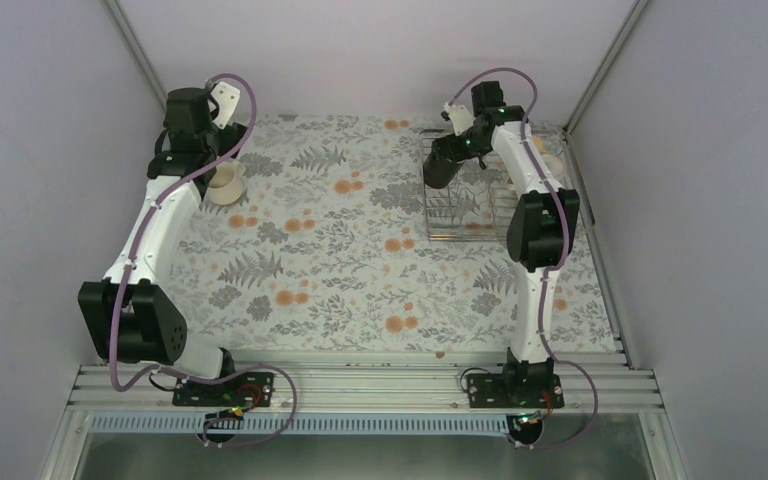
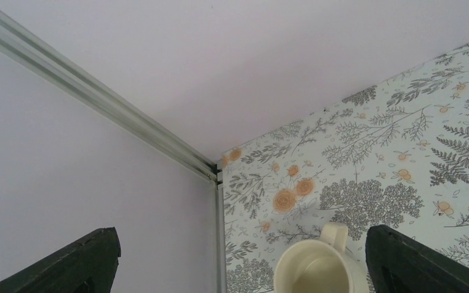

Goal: Unload the cups from the dish rack

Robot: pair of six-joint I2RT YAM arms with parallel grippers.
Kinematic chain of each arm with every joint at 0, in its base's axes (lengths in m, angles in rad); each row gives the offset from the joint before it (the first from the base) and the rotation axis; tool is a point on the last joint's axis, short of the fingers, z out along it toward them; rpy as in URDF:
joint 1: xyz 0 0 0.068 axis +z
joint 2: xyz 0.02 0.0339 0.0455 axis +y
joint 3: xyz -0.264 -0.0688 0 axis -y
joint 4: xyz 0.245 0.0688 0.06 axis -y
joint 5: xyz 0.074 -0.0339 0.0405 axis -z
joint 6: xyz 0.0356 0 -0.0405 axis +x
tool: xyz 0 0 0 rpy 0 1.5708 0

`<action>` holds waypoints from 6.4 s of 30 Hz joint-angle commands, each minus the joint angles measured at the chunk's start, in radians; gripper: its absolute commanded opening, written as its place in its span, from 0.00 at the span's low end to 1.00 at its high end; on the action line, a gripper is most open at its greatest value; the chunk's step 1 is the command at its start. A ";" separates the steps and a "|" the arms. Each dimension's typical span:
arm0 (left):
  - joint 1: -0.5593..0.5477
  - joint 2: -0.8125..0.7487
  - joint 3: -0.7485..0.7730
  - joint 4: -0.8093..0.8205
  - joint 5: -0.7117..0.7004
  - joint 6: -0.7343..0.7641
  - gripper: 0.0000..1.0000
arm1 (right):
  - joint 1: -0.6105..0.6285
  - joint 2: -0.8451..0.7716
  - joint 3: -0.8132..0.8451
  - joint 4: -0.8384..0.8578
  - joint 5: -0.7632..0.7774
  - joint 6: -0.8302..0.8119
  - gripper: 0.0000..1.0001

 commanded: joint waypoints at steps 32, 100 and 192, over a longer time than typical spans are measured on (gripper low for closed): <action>-0.497 0.090 -0.195 0.577 -0.134 0.248 1.00 | -0.080 -0.191 0.091 -0.072 -0.206 0.014 0.38; -0.962 0.987 0.310 2.155 -0.104 1.191 0.61 | -0.224 -0.343 -0.011 -0.329 -0.599 -0.109 0.53; -0.740 0.071 -0.134 1.343 -0.500 1.097 0.02 | -0.155 -0.579 -0.126 0.057 0.042 -0.210 1.00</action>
